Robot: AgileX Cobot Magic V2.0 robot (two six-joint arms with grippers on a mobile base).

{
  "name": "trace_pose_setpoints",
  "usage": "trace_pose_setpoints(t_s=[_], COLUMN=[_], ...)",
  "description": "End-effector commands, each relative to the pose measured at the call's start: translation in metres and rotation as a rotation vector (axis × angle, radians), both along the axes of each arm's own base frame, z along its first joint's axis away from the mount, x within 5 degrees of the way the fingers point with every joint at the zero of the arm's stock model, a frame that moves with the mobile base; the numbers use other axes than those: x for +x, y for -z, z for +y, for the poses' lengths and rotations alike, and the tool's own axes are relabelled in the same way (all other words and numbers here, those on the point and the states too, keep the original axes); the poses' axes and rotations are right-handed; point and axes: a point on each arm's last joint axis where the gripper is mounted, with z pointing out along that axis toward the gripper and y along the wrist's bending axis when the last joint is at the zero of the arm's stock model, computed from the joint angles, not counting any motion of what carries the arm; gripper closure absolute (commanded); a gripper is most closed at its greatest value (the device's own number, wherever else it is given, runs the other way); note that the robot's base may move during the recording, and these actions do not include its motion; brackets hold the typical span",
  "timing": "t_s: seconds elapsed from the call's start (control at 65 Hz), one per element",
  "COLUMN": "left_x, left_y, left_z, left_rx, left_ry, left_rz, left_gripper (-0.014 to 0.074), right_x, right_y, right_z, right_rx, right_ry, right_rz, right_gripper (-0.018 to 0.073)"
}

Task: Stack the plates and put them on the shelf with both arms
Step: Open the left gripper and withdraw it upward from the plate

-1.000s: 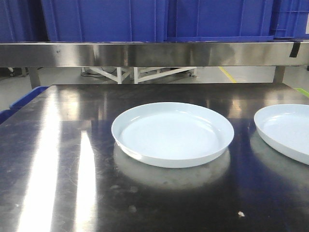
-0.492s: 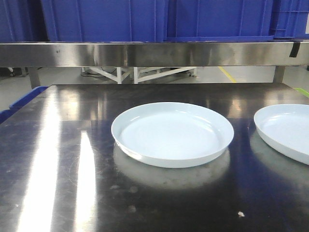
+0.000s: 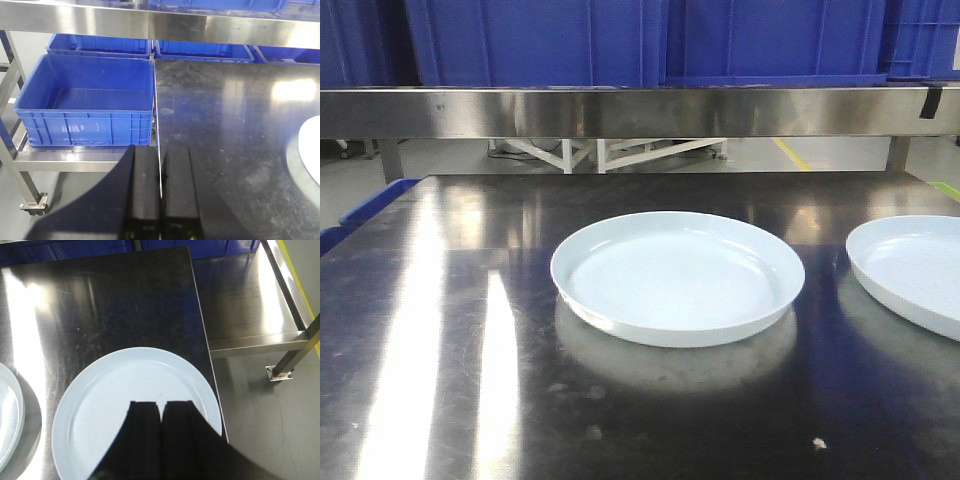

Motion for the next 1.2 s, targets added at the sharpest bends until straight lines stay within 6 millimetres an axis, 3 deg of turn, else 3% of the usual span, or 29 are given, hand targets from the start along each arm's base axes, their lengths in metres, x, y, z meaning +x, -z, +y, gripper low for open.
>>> trace_pose_setpoints(t_s=[0.0, 0.154, 0.215, 0.508, 0.785, 1.185], left_x=[0.002, 0.002, 0.002, 0.002, 0.002, 0.002], left_y=[-0.016, -0.016, -0.016, -0.016, -0.016, -0.016], left_z=[-0.001, -0.001, -0.001, -0.001, -0.001, -0.001], left_rx=[-0.018, -0.018, -0.018, -0.018, -0.018, -0.018], left_ry=[0.013, 0.013, 0.013, 0.013, 0.013, 0.013], left_rz=[-0.105, -0.105, -0.105, -0.105, -0.105, -0.105], left_gripper=[0.0512, 0.0512, 0.0513, 0.0513, 0.0513, 0.0513], right_x=[0.004, 0.004, 0.005, 0.013, 0.043, 0.075], right_y=[-0.016, -0.011, -0.009, 0.004, 0.028, 0.068], right_z=[-0.001, -0.001, -0.001, -0.002, -0.008, -0.049], right_rx=[-0.013, -0.01, -0.01, -0.011, -0.077, -0.052], right_ry=[-0.001, 0.001, 0.001, 0.003, -0.007, 0.131], right_rz=[-0.093, -0.037, -0.023, 0.074, 0.146, 0.218], right_gripper=[0.0442, 0.008, 0.0032, 0.0088, 0.009, 0.009])
